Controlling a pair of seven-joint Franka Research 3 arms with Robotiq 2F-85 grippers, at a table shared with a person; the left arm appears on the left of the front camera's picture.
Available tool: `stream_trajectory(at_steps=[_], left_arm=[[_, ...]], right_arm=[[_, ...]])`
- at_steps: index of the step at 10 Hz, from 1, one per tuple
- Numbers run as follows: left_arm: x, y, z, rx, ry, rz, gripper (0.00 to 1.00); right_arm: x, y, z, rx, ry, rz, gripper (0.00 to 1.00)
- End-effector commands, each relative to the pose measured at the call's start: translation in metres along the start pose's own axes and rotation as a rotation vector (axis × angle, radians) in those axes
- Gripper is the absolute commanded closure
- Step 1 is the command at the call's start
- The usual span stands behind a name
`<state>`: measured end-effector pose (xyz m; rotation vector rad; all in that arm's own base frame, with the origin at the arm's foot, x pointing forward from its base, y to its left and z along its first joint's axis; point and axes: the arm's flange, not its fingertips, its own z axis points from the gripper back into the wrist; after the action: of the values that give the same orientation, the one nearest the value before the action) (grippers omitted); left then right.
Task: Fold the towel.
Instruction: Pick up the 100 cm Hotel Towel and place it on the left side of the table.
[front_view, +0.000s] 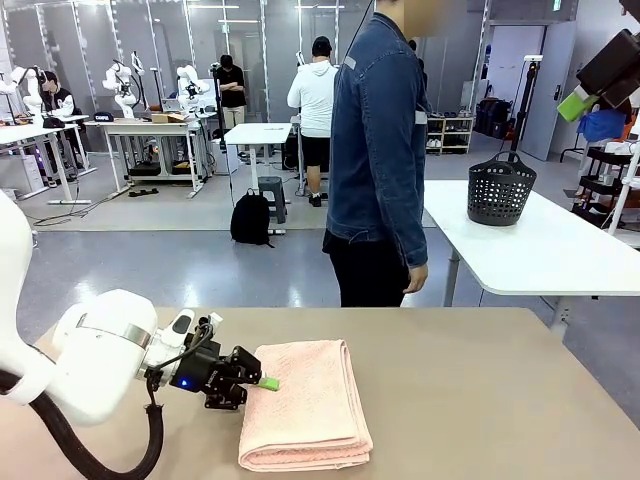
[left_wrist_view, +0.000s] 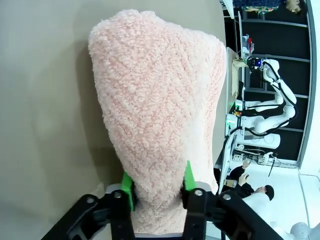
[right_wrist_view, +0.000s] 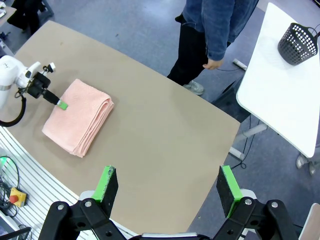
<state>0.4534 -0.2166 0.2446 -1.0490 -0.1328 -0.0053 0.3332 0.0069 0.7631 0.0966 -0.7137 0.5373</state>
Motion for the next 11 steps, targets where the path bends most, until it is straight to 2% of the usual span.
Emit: stream_trajectory(at_steps=[1, 2, 6, 7, 8, 11], left_arm=[[0.0019, 0.0006, 0.0006, -0.016, -0.014, -0.035, 0.97], [0.0029, -0.0017, 0.0026, -0.008, -0.013, -0.047, 1.00], [0.0073, -0.0081, 0.0097, 0.017, 0.001, -0.060, 1.00], [0.0087, -0.0092, 0.0072, 0.070, 0.059, -0.093, 1.00], [0.0030, -0.0046, 0.0052, 0.008, 0.001, -0.035, 1.00], [0.0030, -0.0046, 0.0052, 0.008, 0.001, -0.035, 1.00]], right_arm=[[-0.0007, 0.0001, 0.0001, -0.004, 0.001, -0.008, 0.00], [-0.0007, 0.0001, 0.0001, -0.004, 0.001, -0.008, 0.00], [-0.0007, 0.0001, 0.0001, -0.004, 0.001, -0.008, 0.00], [-0.0007, 0.0001, 0.0001, -0.004, 0.001, -0.008, 0.00], [-0.0007, 0.0001, 0.0001, -0.004, 0.001, -0.008, 0.00], [-0.0007, 0.0001, 0.0001, -0.004, 0.001, -0.008, 0.00]])
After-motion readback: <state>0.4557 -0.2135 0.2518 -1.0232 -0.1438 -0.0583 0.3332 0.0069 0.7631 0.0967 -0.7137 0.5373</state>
